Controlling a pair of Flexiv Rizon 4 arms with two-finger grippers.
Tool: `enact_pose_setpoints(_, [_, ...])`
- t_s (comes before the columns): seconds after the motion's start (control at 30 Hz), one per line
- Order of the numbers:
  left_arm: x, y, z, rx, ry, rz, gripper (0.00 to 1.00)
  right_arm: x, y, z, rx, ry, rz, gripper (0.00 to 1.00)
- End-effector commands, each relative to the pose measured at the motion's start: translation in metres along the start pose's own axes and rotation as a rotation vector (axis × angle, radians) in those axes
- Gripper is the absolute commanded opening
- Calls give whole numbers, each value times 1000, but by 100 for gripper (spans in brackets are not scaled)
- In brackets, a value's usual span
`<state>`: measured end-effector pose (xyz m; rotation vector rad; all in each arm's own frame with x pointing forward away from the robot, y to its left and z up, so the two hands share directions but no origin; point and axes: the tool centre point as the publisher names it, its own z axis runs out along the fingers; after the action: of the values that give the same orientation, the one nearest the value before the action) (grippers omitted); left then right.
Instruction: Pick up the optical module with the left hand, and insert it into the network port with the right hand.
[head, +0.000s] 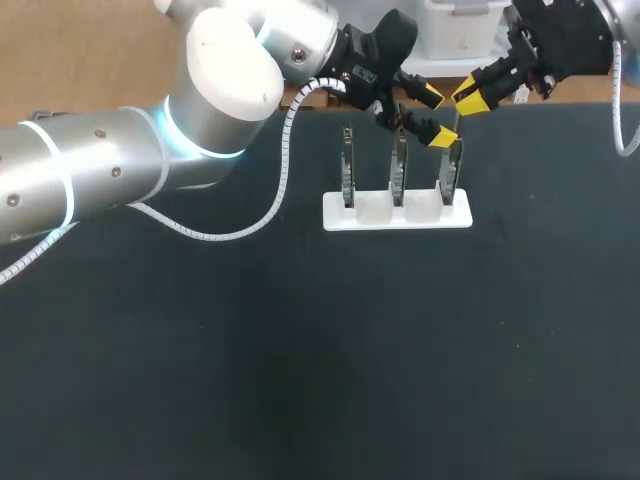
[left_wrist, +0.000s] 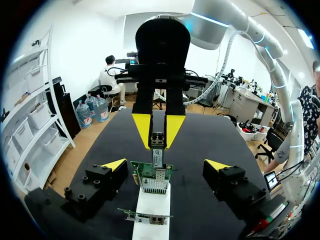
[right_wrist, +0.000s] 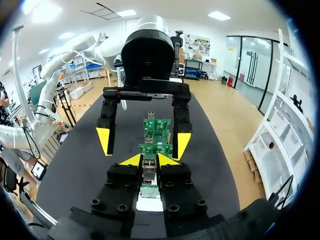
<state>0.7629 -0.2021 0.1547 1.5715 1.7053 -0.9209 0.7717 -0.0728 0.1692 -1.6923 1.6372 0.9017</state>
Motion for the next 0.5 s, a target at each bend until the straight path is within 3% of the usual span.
enact_pose_setpoints(0.03, [0, 1, 0, 1, 0, 2, 100, 2, 5, 1, 6, 5, 6, 0])
enact_pose_setpoints(0.5, [0, 1, 0, 1, 0, 2, 100, 0, 6, 1, 11, 19, 0, 0])
